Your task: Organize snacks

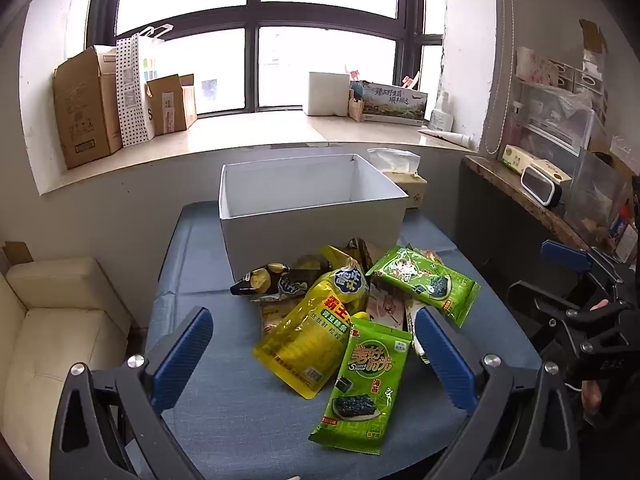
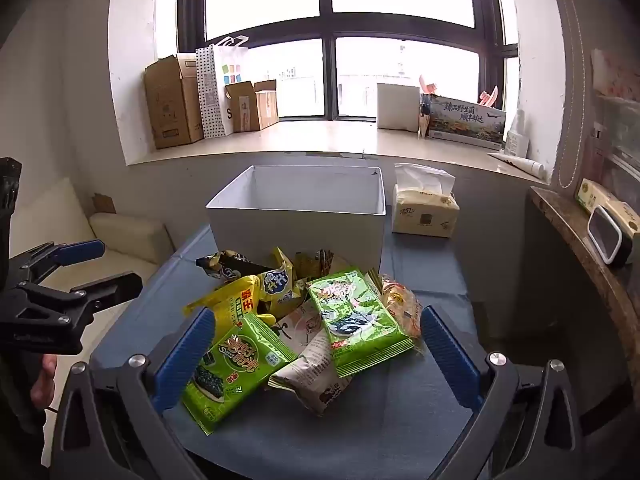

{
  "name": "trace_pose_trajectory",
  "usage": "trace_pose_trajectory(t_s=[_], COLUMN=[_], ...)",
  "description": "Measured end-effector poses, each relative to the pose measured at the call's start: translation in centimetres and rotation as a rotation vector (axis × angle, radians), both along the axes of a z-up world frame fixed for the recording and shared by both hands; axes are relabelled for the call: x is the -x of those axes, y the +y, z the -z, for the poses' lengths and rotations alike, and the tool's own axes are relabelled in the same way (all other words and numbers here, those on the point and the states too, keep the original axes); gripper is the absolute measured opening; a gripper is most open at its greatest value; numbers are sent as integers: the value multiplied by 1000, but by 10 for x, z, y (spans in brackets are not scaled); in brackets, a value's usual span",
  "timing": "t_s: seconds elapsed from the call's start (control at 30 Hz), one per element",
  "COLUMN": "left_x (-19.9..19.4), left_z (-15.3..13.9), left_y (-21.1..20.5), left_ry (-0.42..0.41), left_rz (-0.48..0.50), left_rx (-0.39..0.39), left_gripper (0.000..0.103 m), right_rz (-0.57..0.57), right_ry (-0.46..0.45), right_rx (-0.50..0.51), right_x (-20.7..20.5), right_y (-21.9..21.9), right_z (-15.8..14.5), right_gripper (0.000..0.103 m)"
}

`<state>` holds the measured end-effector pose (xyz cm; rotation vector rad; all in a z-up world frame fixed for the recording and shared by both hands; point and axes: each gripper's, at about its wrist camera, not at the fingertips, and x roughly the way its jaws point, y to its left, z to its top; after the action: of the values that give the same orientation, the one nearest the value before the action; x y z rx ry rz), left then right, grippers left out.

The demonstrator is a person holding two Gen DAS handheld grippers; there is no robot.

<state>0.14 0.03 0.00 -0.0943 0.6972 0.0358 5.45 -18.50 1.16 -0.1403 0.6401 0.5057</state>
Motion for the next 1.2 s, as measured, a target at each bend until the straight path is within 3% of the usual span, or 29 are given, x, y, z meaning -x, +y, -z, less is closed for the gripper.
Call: trace_pose_trajectory(t_s=[0.2, 1.2], left_x=[5, 6], left_z=[-7, -2], left_y=[-4, -5], left_ry=[-54, -39], left_rz=[16, 16], left_rx=[-32, -19], left_gripper=[103, 103], right_rz=[0, -25], right_ry=[-9, 14], right_rx=[1, -11], right_x=[8, 3], right_y=[1, 2], right_z=[-4, -3], right_gripper=[103, 103])
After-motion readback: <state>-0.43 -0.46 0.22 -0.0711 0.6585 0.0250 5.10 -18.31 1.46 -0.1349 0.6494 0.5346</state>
